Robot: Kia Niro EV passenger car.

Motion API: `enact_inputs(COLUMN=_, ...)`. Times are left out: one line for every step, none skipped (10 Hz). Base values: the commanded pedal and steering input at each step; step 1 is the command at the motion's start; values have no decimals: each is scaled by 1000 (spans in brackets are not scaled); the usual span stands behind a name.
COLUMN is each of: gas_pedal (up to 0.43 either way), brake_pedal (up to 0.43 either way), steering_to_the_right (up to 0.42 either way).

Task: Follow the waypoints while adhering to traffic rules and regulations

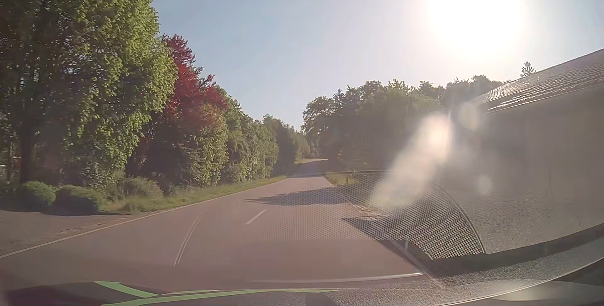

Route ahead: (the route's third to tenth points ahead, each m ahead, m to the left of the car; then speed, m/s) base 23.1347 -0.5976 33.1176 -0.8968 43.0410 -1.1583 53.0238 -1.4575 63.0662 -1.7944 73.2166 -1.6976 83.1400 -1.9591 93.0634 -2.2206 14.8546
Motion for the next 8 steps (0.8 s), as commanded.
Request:
enact_inputs(gas_pedal=169, brake_pedal=0, steering_to_the_right=11)
enact_inputs(gas_pedal=169, brake_pedal=0, steering_to_the_right=11)
enact_inputs(gas_pedal=169, brake_pedal=0, steering_to_the_right=11)
enact_inputs(gas_pedal=169, brake_pedal=0, steering_to_the_right=11)
enact_inputs(gas_pedal=169, brake_pedal=0, steering_to_the_right=11)
enact_inputs(gas_pedal=169, brake_pedal=0, steering_to_the_right=11)
enact_inputs(gas_pedal=169, brake_pedal=0, steering_to_the_right=10)
enact_inputs(gas_pedal=169, brake_pedal=0, steering_to_the_right=10)
